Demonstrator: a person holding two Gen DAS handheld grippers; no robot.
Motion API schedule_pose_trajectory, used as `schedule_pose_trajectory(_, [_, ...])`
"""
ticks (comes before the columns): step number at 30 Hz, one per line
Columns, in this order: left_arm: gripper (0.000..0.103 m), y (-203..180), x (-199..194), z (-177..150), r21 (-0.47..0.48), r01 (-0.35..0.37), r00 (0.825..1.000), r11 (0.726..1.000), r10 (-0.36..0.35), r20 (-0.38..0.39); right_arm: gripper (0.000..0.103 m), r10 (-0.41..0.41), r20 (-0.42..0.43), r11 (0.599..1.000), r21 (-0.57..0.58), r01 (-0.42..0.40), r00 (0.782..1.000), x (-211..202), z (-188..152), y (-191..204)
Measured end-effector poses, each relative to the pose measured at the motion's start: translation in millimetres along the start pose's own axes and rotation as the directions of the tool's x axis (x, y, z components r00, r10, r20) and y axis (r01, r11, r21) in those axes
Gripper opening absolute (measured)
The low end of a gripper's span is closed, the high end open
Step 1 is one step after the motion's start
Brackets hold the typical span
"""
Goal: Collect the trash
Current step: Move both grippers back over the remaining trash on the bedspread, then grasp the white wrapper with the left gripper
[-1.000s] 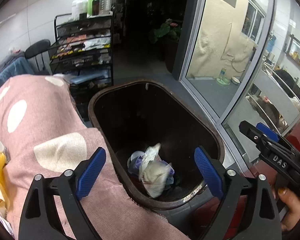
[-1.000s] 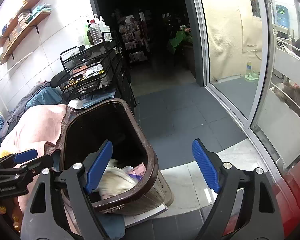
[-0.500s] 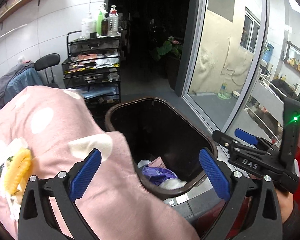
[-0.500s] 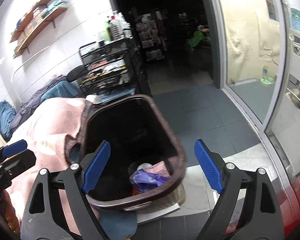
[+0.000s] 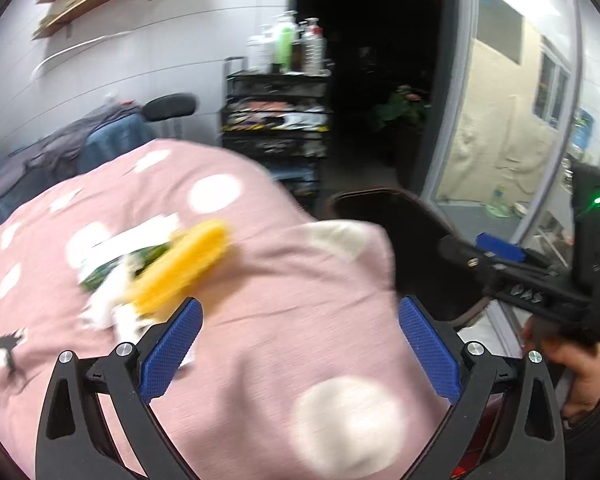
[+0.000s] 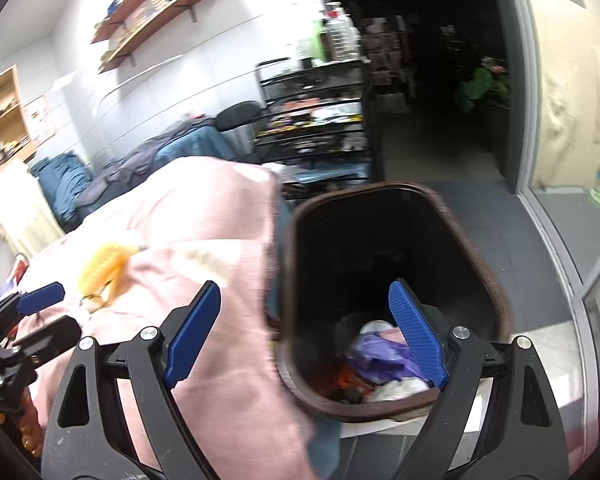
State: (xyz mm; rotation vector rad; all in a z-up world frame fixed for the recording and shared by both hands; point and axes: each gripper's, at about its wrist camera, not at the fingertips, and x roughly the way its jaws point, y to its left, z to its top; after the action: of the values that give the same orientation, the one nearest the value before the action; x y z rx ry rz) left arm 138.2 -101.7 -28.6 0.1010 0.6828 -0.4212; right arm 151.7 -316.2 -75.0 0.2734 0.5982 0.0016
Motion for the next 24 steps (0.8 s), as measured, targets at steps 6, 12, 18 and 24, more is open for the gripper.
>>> schedule_pose_trajectory(6, [0.096, 57, 5, -12, -0.105, -0.091, 0.994, 0.990, 0.084, -0.077, 0.086, 0.074, -0.024, 0.994, -0.072, -0.076, 0.997, 7, -1, 42])
schedule_pose_trajectory(12, [0.082, 93, 21, -12, -0.161, -0.104, 0.985, 0.981, 0.079, -0.156, 0.086, 0.124, -0.044, 0.984, -0.121, -0.128, 0.991, 11, -3, 77])
schedule_pose_trajectory(18, [0.064, 105, 38, -12, -0.167, -0.082, 0.975, 0.983, 0.045, -0.216, 0.086, 0.155, -0.063, 0.972, -0.169, -0.163, 0.986, 13, -3, 103])
schedule_pose_trajectory(24, [0.034, 115, 36, -17, -0.225, -0.073, 0.977, 0.972, 0.023, -0.214, 0.086, 0.199, -0.088, 0.959, -0.187, -0.213, 0.976, 18, 1, 120])
